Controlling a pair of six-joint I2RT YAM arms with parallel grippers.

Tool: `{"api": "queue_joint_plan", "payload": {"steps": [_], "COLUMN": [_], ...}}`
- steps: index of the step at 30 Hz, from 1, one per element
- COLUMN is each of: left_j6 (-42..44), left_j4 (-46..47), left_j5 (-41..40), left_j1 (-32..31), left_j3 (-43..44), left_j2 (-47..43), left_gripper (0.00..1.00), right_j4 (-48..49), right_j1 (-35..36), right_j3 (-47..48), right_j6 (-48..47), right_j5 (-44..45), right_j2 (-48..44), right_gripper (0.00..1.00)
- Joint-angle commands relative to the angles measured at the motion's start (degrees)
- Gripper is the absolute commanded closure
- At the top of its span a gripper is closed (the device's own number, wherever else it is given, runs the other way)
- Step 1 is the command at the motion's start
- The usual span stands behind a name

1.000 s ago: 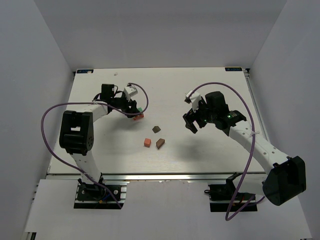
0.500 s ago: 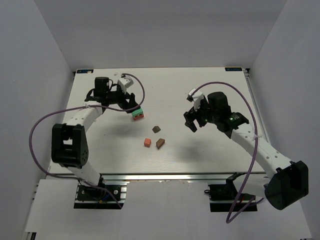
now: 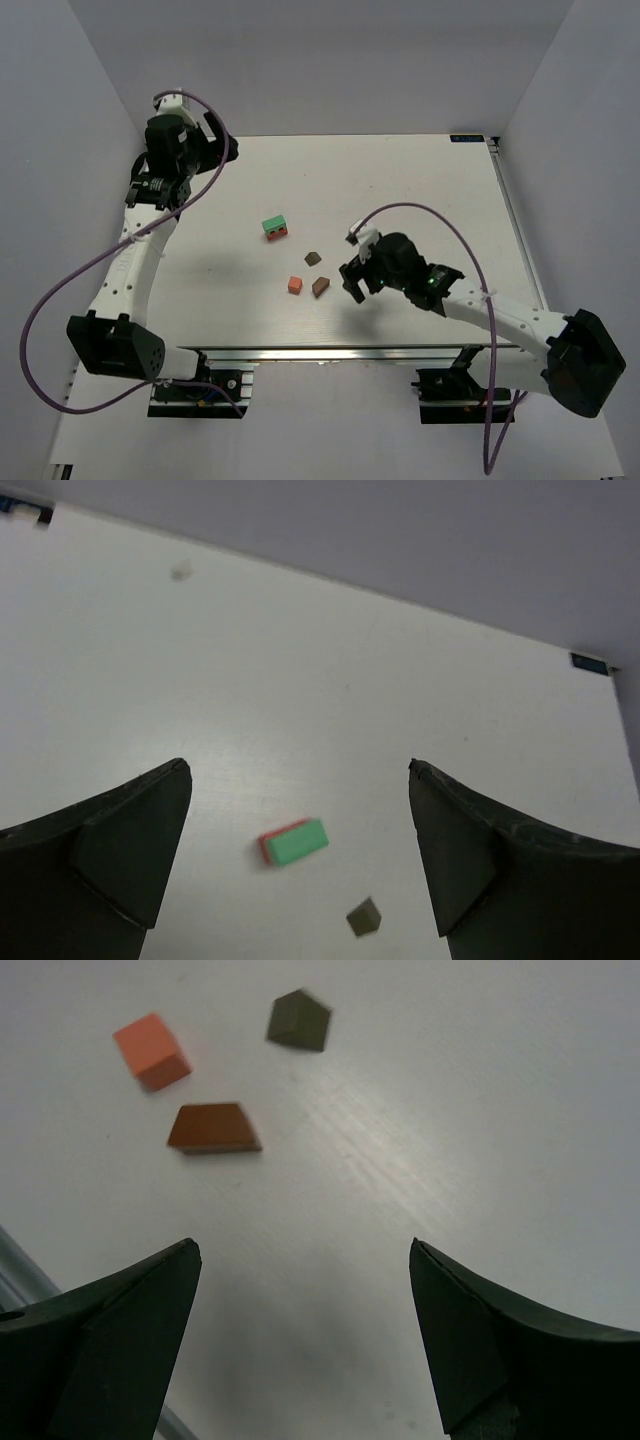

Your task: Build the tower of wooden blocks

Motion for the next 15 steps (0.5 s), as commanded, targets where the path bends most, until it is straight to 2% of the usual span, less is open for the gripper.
{"api": "queue_joint_plan", "payload": {"steps": [1,2,7,11,15], "left_j6": [-7.7,-8.1,-8.6,-8.2,-7.1], "left_j4": [-15.7,-15.3,-14.6,-16.6,-17.6], "left_j5": [-12.1,-12.5,-10.4,-10.6,-10.1], "left_j1": [0.0,-0.1,-0.1,0.0,0.0], "left_j3": [-4.3,-8.4,-14.8,-15.9,-16.5], "left_j2": [-4.8,-6.8,-16.5,-17.4,-16.8], "left_gripper": [0.02,0.02,0.02,0.02,0.02], "right_j4": [10.7,11.8,17.9,23.1,26.5], "right_j1": [6.2,6.9,10.6,11.2,11.7], "right_j3": [-4.7,-5.1,-4.7,-4.5,-4.3], "right_j6": [2.9,3.0,1.6,1.6,-0.5], "right_j5": [5.6,5.8,7.1,8.1,4.3], "right_j2": [1.4,3.6,9.6,15.3,18.9], "right_gripper": [0.11,0.11,0.11,0.11,0.12]}}
